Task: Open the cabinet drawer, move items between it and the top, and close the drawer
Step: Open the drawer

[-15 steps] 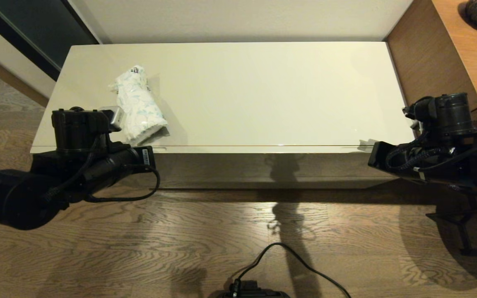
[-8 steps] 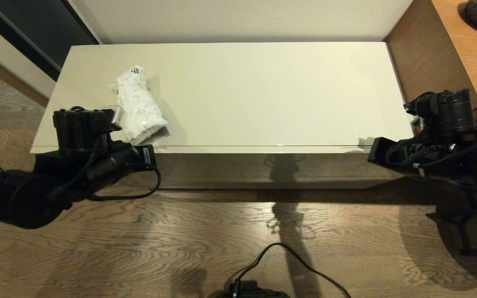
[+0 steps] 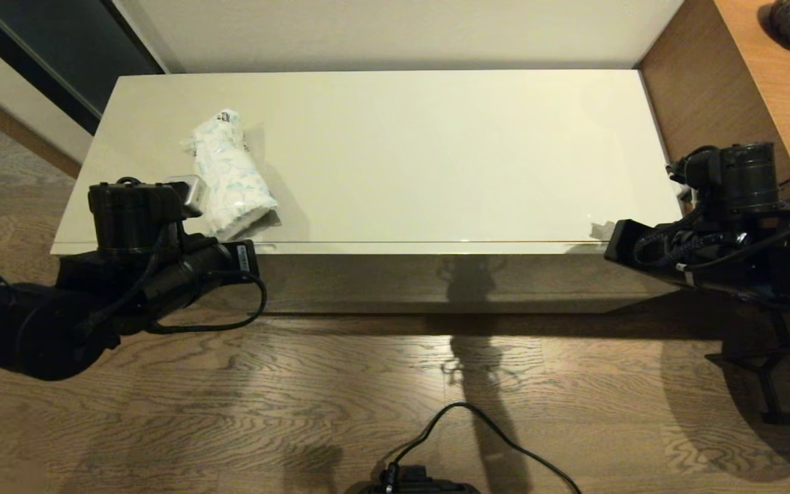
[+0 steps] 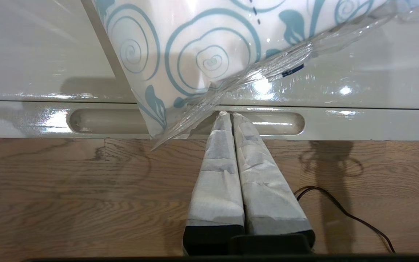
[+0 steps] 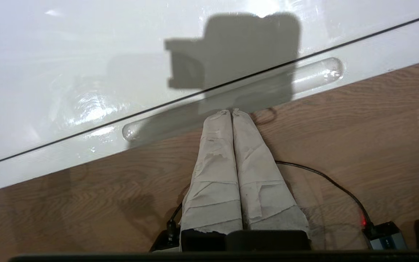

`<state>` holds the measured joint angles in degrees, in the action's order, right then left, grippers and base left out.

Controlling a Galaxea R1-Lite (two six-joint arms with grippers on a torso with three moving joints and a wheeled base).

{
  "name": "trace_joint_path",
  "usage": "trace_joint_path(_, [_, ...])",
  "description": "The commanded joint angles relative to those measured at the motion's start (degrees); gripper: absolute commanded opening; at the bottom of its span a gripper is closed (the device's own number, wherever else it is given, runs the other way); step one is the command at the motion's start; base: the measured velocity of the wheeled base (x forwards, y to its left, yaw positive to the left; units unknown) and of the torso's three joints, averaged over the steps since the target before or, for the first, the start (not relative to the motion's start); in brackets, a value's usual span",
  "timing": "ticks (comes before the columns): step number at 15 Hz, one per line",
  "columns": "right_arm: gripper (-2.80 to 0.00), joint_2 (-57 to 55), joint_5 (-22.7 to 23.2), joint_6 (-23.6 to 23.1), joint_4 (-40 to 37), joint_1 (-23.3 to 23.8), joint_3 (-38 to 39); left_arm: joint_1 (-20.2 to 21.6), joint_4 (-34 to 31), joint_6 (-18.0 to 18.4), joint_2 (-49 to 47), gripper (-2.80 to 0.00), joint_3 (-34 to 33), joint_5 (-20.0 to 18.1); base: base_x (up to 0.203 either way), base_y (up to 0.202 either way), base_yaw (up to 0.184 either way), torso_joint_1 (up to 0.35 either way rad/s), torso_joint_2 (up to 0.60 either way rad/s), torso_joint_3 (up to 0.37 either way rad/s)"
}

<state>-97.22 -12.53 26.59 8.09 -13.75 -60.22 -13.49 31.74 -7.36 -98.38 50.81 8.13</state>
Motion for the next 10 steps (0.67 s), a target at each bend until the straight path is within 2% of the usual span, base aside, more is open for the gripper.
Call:
trace_joint_path(1, [-2.8,-1.29,-0.21,0.22,0.08,0.2,-0.23,-0.04,-0.02,-0.11,-0.15,-2.8,-0.19,0.04,0.0,0.0,0.0,0.0,0.0,0.0])
trace_joint_path(10, [-2.8,-5.11,-0.3,0.31,1.75,0.57,-0.19,0.14,-0.02,-0.11,-1.2,-2.8,0.08,0.05,0.0,0.0,0.0,0.0,0.0,0.0])
